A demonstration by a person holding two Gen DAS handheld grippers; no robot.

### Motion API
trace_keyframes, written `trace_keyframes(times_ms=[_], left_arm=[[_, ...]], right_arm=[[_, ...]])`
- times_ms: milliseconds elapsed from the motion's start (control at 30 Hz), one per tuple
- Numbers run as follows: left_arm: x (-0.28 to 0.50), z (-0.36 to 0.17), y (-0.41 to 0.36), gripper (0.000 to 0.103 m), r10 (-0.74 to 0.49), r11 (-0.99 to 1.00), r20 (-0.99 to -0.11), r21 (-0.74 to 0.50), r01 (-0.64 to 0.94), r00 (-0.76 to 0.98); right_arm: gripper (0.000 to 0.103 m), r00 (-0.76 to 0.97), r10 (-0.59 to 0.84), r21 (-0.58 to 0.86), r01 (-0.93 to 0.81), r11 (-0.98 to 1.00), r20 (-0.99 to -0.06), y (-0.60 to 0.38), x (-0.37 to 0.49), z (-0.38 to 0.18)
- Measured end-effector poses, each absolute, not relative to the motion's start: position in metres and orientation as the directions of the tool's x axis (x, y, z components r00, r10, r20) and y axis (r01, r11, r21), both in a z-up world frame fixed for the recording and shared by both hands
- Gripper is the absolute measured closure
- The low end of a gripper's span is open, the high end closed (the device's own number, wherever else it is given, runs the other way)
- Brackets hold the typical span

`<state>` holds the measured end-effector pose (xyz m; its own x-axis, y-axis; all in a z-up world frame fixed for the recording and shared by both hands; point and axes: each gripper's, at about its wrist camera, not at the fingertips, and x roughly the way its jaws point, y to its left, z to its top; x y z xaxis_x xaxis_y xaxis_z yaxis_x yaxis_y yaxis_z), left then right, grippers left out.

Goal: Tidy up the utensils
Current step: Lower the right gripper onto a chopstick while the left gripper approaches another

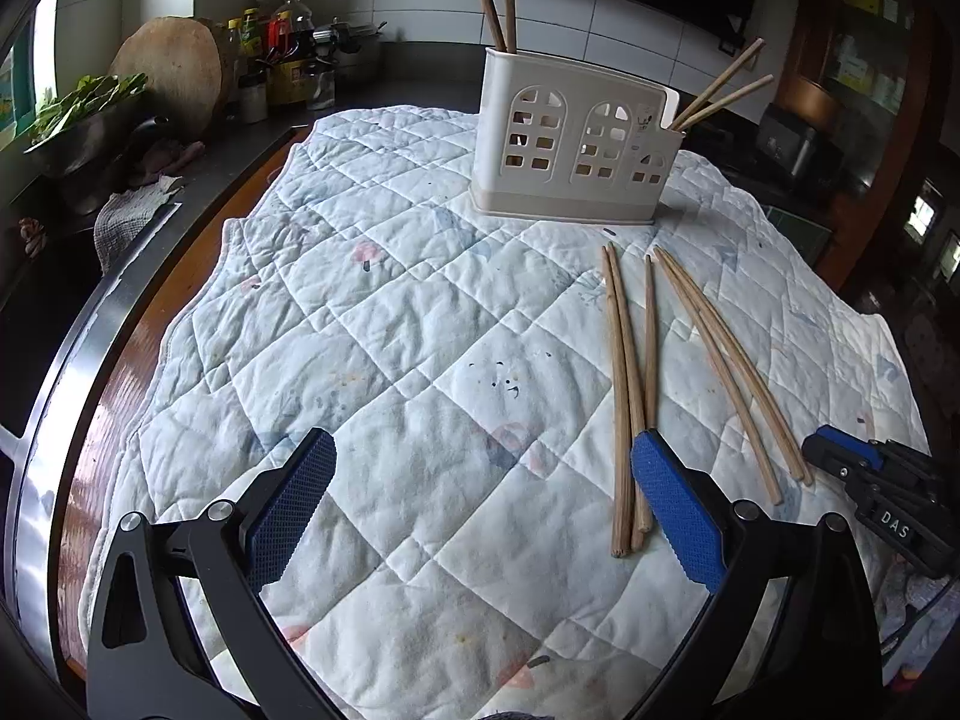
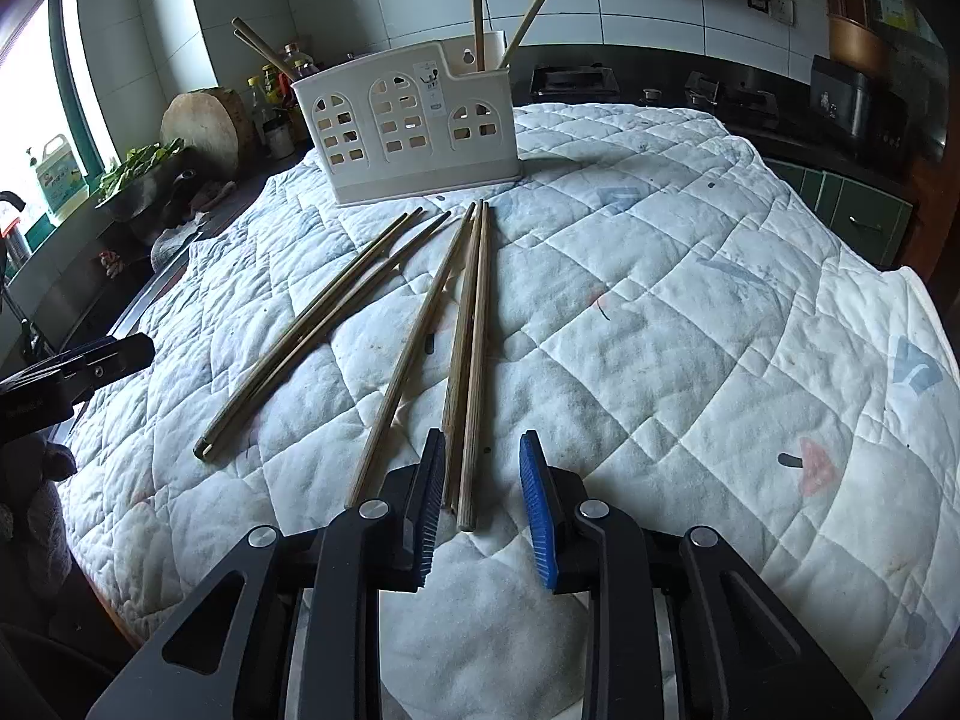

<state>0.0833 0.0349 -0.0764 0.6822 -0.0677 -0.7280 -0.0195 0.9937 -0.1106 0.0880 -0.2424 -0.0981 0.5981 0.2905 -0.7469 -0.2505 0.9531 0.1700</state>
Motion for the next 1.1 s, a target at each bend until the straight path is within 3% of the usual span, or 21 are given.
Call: trace_keyframes(times_ms=[167, 467, 600, 767, 1000, 1100], left_arm=[[0.084, -0.078, 0.034, 0.005, -0.067, 0.995, -0.731, -0.103, -0.013, 0.68], [0.085, -0.086, 0.025, 0.008, -0.093, 0.994, -0.742, -0.106, 0.02, 0.664], [0.089, -0.092, 0.017, 0.028, -0.116, 0.992, -0.758, -0.114, 0.045, 0.642], [0.093, -0.098, 0.006, 0.044, -0.157, 0.987, -0.766, -0.133, 0.086, 0.623], [0.102, -0.102, -0.008, 0.06, -0.177, 0.984, -0.785, -0.12, 0.134, 0.594], [0.104, -0.106, -0.011, 0.061, -0.184, 0.982, -0.792, -0.121, 0.145, 0.582]], right_arm=[[0.088, 0.586, 0.283, 0.159, -0.254, 0.954, -0.759, -0.238, 0.092, -0.103], [0.091, 0.573, 0.263, 0.142, -0.247, 0.958, -0.776, -0.235, 0.099, -0.107], [0.092, 0.572, 0.252, 0.127, -0.249, 0.96, -0.781, -0.233, 0.102, -0.109], [0.094, 0.571, 0.255, 0.134, -0.246, 0.96, -0.781, -0.235, 0.103, -0.11], [0.094, 0.57, 0.257, 0.136, -0.246, 0.96, -0.78, -0.235, 0.103, -0.11], [0.094, 0.57, 0.259, 0.138, -0.246, 0.959, -0.78, -0.235, 0.103, -0.11]])
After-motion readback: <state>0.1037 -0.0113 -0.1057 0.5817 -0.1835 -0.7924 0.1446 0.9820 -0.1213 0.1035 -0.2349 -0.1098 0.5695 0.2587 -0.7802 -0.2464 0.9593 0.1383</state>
